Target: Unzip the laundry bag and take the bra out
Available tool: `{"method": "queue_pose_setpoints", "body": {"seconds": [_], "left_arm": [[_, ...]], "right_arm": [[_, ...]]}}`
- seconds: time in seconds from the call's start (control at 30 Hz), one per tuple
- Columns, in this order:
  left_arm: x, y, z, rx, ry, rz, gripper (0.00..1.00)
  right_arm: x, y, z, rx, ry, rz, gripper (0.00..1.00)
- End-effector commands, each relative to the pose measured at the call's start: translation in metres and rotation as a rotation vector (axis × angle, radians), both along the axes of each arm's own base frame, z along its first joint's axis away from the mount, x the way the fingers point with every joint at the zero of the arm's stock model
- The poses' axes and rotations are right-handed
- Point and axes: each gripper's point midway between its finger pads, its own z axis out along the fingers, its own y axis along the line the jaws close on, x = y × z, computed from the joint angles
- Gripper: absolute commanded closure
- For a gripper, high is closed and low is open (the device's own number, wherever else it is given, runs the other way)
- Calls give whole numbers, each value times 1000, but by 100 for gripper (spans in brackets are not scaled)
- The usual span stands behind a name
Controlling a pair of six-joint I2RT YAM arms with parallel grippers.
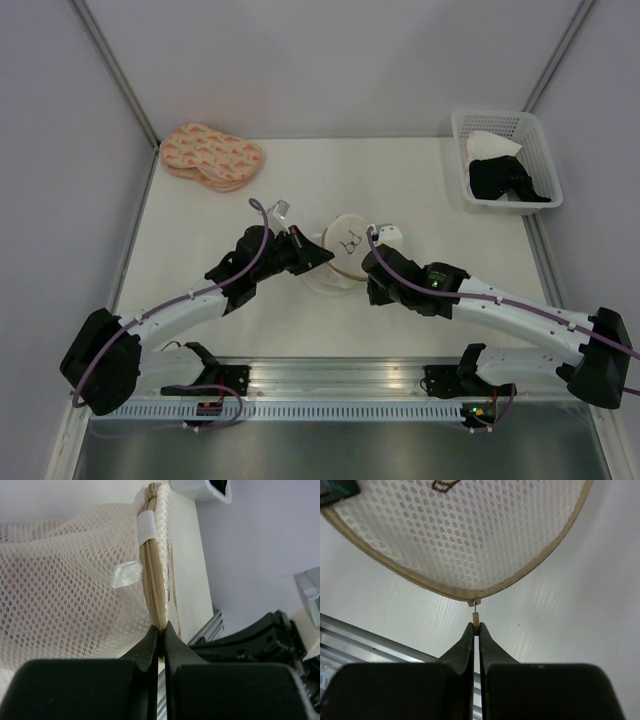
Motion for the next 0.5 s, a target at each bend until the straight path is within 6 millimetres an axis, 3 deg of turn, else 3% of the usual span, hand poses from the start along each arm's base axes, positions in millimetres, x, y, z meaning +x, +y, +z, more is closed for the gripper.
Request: {"method": "queue_pose_setpoints", "body": {"seconds": [0.0, 0.17, 0.3, 0.47], "left_arm": [[-13, -9, 2, 53, -27, -163, 98], [-25, 1, -19, 158, 1, -258, 98], [-25, 16, -7, 142, -35, -289, 98], [-34, 1, 13, 124, -101, -475, 98]], "right_arm": [[10, -28, 7, -64, -30, -87, 100], [22, -58, 10, -152, -60, -182, 100], [29, -77, 8, -190, -60, -224, 100], [34, -79, 9, -171, -63, -228, 99]]}}
